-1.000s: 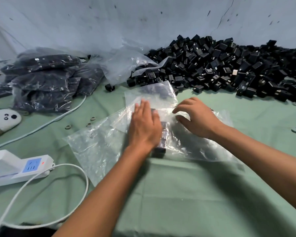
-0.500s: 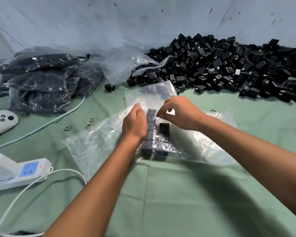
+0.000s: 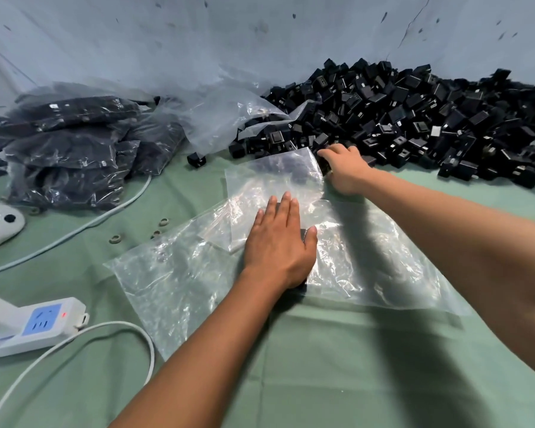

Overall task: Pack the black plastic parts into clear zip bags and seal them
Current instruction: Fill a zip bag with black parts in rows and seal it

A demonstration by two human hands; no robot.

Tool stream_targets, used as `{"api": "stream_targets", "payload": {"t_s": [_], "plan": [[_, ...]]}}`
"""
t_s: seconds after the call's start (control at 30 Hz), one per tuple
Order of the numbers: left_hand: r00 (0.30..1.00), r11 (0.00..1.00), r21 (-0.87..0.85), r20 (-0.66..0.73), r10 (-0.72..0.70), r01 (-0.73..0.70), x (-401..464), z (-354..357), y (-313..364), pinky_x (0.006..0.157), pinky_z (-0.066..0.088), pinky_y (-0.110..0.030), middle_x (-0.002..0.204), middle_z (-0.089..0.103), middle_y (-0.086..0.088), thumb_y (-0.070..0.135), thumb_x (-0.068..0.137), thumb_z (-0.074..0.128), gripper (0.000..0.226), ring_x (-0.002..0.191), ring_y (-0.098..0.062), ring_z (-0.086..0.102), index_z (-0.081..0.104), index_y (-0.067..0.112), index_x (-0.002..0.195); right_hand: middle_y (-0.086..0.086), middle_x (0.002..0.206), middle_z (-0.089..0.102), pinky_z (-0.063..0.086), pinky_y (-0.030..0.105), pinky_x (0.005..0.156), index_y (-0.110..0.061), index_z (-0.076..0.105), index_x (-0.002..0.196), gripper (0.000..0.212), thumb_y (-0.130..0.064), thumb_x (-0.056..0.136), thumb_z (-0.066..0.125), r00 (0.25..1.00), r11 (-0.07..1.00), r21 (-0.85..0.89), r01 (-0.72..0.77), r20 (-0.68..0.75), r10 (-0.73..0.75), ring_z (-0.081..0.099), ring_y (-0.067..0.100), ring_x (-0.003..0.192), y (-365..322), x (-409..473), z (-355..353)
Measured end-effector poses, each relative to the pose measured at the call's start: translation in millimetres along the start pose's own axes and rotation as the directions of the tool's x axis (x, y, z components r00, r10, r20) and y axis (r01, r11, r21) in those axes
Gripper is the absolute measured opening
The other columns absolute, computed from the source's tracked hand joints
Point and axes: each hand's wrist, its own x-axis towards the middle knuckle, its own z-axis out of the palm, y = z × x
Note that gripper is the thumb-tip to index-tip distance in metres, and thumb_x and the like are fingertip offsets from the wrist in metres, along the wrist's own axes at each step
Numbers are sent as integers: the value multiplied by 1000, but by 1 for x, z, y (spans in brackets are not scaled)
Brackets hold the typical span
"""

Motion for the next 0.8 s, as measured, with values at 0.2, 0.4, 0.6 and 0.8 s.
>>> {"api": "stream_targets", "payload": {"t_s": [0.2, 0.4, 0.6, 0.8], "plan": [[1000, 1000, -16, 7, 10, -9, -1, -1, 1, 129, -2, -40, 172, -5, -3, 45, 107, 19, 68, 158, -20, -8, 1, 13, 164, 18, 133, 58, 51, 43, 95, -15, 54, 136, 43, -13, 94, 64, 996, 993, 112, -43, -67, 50, 57, 39, 117, -3, -8, -4], [996, 997, 69, 79, 28, -34, -2, -9, 7, 129, -1, -42, 172, -8, -5, 49, 107, 14, 69, 158, -22, -9, -3, 12, 164, 15, 121, 68, 51, 39, 92, -7, 65, 121, 34, -20, 91, 73, 991, 987, 138, -82, -90, 95, 61, 34, 112, 41, -73, -32], [999, 961, 276, 29, -39, 30, -5, -21, 59, 124, 17, -51, 164, 28, -17, 59, 106, 21, 71, 154, -35, 21, 37, 8, 154, 11, 119, 71, 41, 28, 85, -16, 69, 127, 43, -3, 87, 76, 964, 963, 200, -181, -157, 214, 62, 27, 95, 113, -170, -55], [994, 995, -47, -78, 79, -83, -18, 3, 183, 87, 48, -43, 123, 59, -14, 59, 96, 52, 57, 116, -34, 54, 57, 9, 124, 6, 109, 73, 41, 24, 84, -17, 76, 113, 32, -8, 82, 76, 953, 929, 311, -201, -157, 259, 65, 24, 102, 130, -224, -43]]}}
